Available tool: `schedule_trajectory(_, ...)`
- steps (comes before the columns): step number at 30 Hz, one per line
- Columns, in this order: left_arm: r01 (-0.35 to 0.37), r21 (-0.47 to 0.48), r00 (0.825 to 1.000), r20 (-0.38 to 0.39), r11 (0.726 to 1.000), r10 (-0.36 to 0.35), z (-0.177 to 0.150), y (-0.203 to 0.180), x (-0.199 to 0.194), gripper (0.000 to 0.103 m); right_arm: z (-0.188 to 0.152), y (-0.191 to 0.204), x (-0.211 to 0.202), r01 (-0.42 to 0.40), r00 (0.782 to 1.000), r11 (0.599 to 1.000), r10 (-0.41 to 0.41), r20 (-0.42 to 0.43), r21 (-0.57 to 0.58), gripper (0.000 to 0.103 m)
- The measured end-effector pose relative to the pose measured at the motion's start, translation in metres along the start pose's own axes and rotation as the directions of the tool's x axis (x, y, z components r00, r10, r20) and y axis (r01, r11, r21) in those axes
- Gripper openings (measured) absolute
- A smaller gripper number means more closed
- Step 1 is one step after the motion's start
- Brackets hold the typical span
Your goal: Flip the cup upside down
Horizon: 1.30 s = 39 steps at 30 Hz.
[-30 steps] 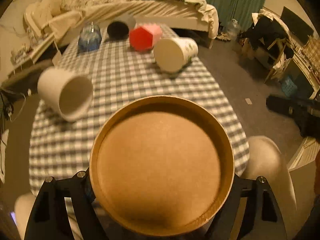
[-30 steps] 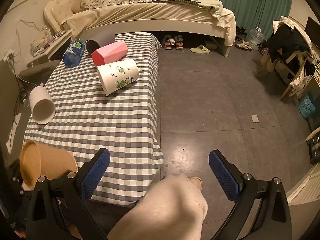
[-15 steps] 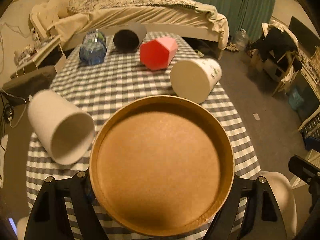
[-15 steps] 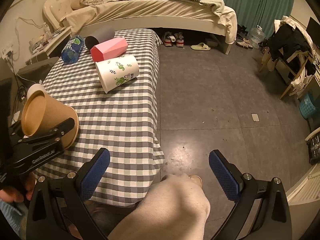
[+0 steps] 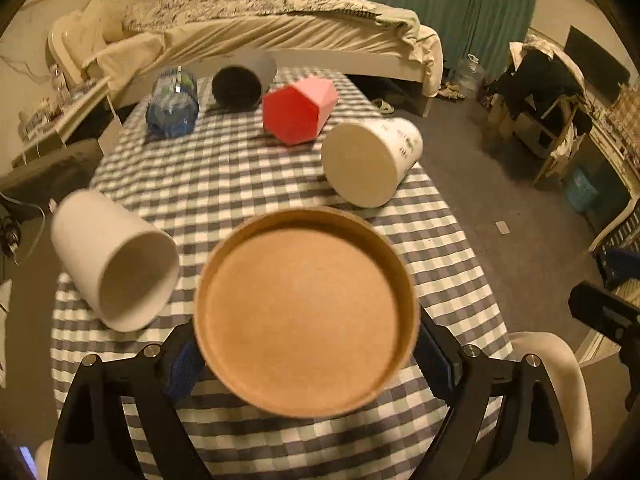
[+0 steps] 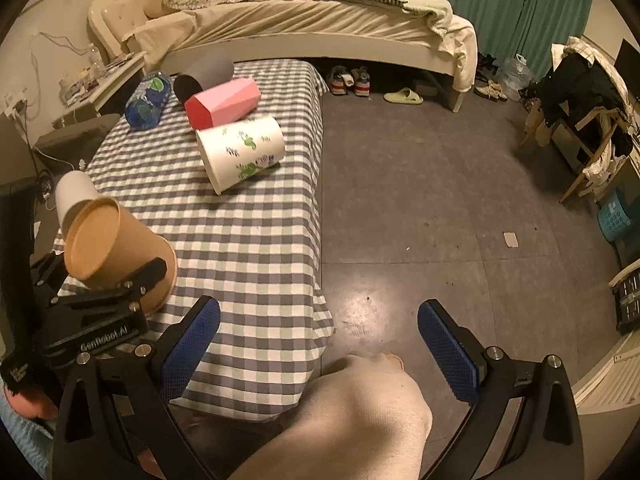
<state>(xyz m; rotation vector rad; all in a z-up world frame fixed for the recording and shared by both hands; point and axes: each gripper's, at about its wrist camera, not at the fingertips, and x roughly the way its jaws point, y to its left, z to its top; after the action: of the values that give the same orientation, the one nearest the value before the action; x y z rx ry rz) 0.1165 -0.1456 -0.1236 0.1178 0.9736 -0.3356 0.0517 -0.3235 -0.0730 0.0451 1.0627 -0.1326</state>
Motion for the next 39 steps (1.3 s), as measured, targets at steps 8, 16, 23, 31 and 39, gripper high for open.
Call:
schedule_trajectory(8,-0.055,-0.008,0.991,0.123,0.998,0.055,0.005,-0.001,-0.059,0.092,0.0,0.002,-0.042,-0.019,0.994,1.0,0.017,0.104,0.014,0.1)
schedule_trajectory(16,-0.094,-0.067,0.951,0.291,0.993,0.11,-0.009,0.019,-0.133,0.102,-0.014,0.013,-0.097,-0.045,0.962,0.999,0.037,0.27,0.024,0.1)
schedule_trajectory(23,-0.128,-0.107,0.929,0.335,0.986,0.157,-0.034,0.04,-0.163,0.103,-0.029,0.033,-0.119,-0.073,0.926,0.997,0.067,0.373,0.002,0.103)
schedule_trajectory(31,-0.142,-0.148,0.932,0.313,0.979,0.183,-0.049,0.062,-0.159,0.103,-0.044,0.056,-0.1,-0.087,0.93,0.996,0.089,0.356,-0.021,0.103)
schedule_trajectory(39,-0.141,-0.172,0.932,0.308,0.975,0.19,-0.05,0.07,-0.156,0.103,-0.039,0.066,-0.09,-0.061,0.936,0.997,0.075,0.345,-0.053,0.103)
